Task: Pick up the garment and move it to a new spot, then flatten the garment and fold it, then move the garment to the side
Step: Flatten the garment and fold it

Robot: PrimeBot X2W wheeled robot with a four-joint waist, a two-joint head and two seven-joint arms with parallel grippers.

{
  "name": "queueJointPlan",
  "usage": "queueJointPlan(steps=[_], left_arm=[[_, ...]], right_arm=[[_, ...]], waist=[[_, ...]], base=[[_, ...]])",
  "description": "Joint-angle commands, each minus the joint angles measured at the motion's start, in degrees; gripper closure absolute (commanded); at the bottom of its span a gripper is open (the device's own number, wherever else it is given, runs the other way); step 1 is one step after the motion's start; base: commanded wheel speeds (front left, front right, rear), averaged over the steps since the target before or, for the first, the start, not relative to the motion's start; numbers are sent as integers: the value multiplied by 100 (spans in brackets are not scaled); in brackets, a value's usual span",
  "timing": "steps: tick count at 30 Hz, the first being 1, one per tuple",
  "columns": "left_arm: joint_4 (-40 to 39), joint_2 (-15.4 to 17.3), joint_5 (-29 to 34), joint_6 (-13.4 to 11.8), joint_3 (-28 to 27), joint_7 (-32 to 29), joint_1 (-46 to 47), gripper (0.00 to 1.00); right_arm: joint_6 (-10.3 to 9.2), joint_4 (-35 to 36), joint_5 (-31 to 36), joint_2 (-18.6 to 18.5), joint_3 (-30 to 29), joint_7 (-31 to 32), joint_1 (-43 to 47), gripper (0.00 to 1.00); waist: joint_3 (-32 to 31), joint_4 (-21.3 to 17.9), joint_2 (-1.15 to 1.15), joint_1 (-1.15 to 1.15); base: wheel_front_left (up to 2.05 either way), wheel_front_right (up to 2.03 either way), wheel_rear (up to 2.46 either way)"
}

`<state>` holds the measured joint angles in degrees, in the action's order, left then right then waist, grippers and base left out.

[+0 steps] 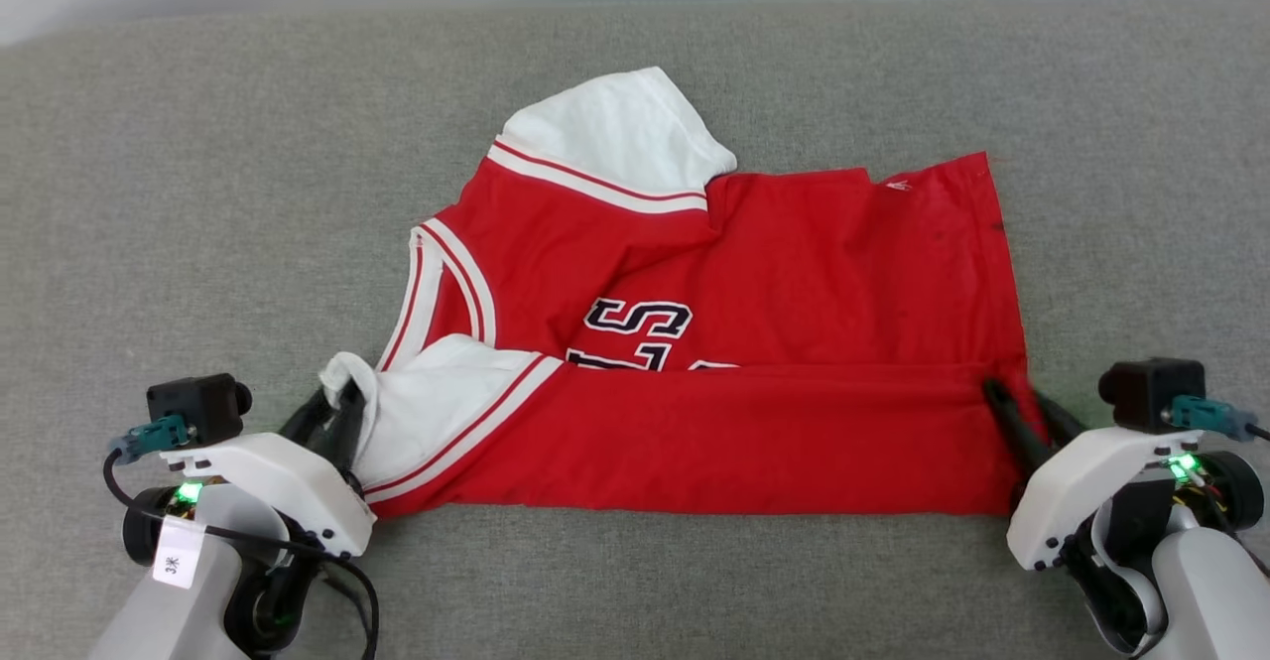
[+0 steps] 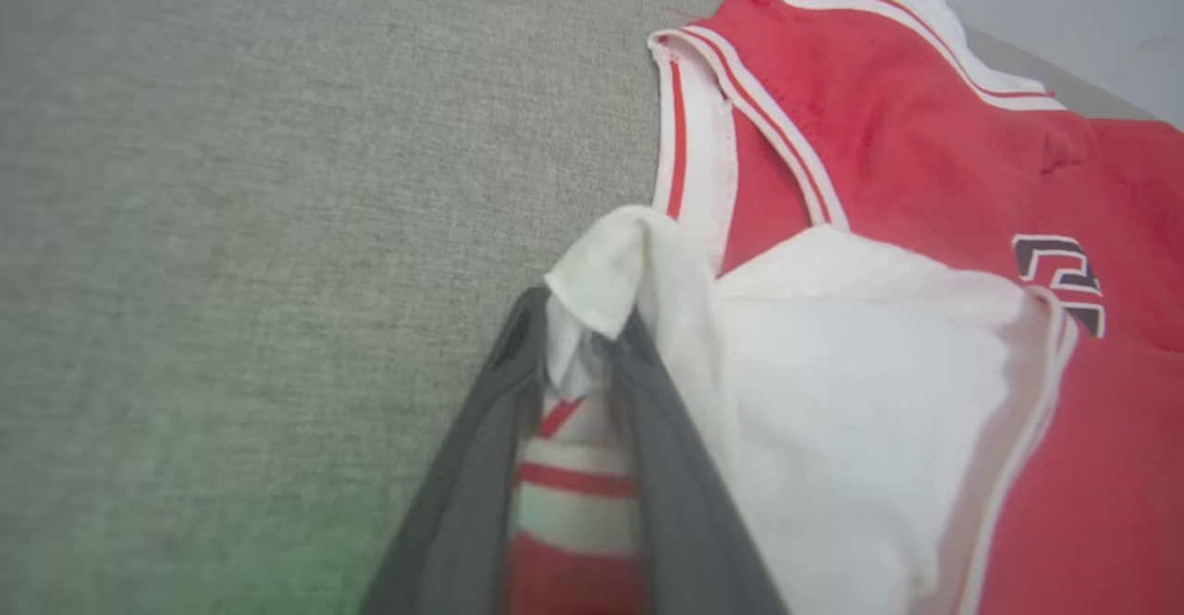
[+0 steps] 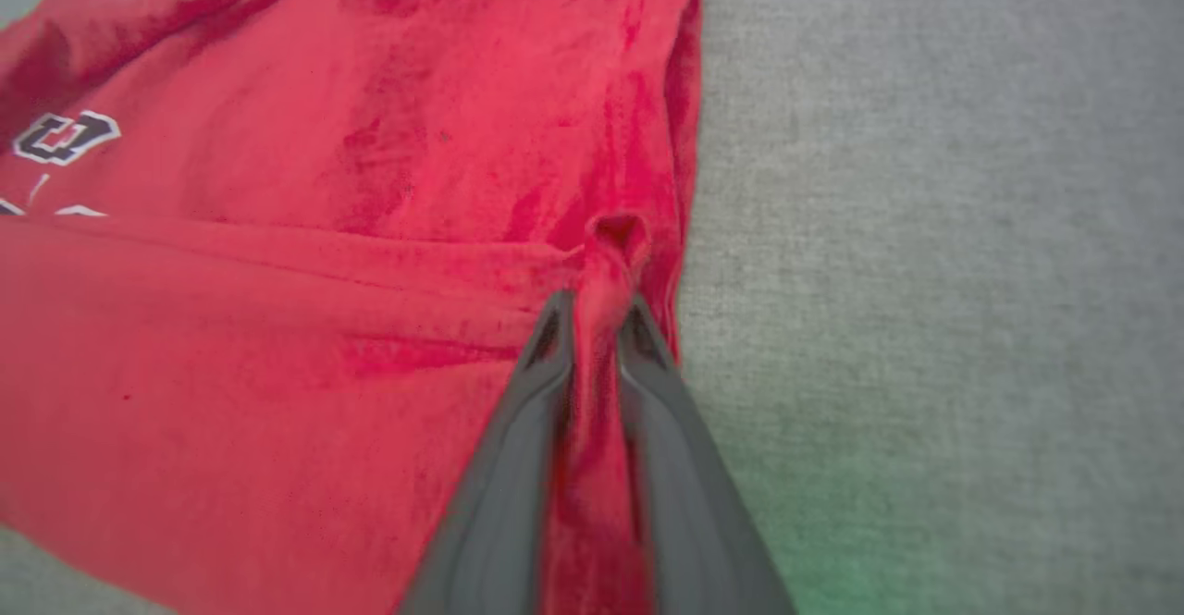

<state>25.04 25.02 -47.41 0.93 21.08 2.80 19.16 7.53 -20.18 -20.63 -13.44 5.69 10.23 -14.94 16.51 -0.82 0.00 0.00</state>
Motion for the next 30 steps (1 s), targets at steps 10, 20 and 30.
queueJointPlan(steps=[10,20,30], left_arm=[[-5,269,100,-417,-190,125,-178,0],[-1085,987,-358,-587,-290,-1263,-434,0],[-2312,1566,-1214,-1053,-282,-3302,-596,0]], right_arm=[[-8,589,226,114,-450,-1527,381,0],[-7,1808,636,453,-893,-1273,1136,0],[-7,2351,753,709,-981,-944,1322,0]], waist=[[-704,58,0,0],[-1027,-5,0,0],[-711,-206,0,0]], base=[[0,0,0],[0,0,0],[0,0,0]])
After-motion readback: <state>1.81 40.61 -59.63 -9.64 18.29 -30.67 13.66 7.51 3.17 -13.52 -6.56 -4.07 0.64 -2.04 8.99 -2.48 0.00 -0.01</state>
